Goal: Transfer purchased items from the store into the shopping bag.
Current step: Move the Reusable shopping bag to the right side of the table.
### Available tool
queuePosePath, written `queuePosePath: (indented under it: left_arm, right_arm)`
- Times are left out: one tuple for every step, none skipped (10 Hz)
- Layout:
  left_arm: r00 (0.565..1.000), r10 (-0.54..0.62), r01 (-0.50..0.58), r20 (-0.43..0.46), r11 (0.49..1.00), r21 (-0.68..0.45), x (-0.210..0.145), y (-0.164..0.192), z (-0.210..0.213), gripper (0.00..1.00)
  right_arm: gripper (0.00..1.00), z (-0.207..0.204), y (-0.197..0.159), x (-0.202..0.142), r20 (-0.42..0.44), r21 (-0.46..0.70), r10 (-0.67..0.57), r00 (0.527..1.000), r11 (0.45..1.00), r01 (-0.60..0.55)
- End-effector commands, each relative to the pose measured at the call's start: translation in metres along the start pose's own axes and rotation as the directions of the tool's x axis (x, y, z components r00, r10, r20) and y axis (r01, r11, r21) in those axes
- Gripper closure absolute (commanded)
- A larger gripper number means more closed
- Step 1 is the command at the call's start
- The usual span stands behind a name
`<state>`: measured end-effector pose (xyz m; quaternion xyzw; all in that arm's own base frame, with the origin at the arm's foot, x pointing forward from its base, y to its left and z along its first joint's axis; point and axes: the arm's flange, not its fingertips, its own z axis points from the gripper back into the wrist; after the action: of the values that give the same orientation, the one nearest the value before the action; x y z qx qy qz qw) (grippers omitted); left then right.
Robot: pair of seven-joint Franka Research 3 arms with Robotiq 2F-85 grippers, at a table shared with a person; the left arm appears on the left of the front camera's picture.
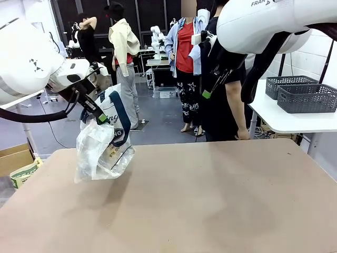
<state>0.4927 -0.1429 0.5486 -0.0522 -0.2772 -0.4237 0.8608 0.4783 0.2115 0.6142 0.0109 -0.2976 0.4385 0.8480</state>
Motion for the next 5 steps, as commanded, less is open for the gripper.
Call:
queuePosePath:
  left_arm:
    - [1.0,0.003,-0.003,0.017,1.0,0.013,0.008,0.005,0.011,1.0]
    - [1.0,0.003,-0.003,0.017,1.0,0.013,0.008,0.005,0.011,1.0]
    - [1.0,0.001,-0.001,0.001,1.0,0.001,0.0,0.001,0.001,1.0]
    - [1.0,-0.008,0.008,-0.017,1.0,0.024,-0.006,0.004,0.005,1.0]
    - [0.999,0.005,-0.003,-0.036,0.999,0.049,-0.015,0.011,0.014,1.0]
  right_arm:
    - [0.0,-0.001,0.002,-0.004,-0.013,-0.005,-0.012,1.0,1.0,0.012]
    - [0.0,-0.001,0.002,-0.004,-0.013,-0.005,-0.012,1.0,1.0,0.012]
    - [0.0,-0.001,0.002,-0.004,-0.013,-0.005,-0.012,1.0,1.0,0.012]
    - [0.0,-0.001,0.002,-0.004,-0.013,-0.005,-0.012,1.0,1.0,0.012]
    - [0.0,-0.001,0.002,-0.004,-0.013,-0.005,-0.012,1.0,1.0,0.012]
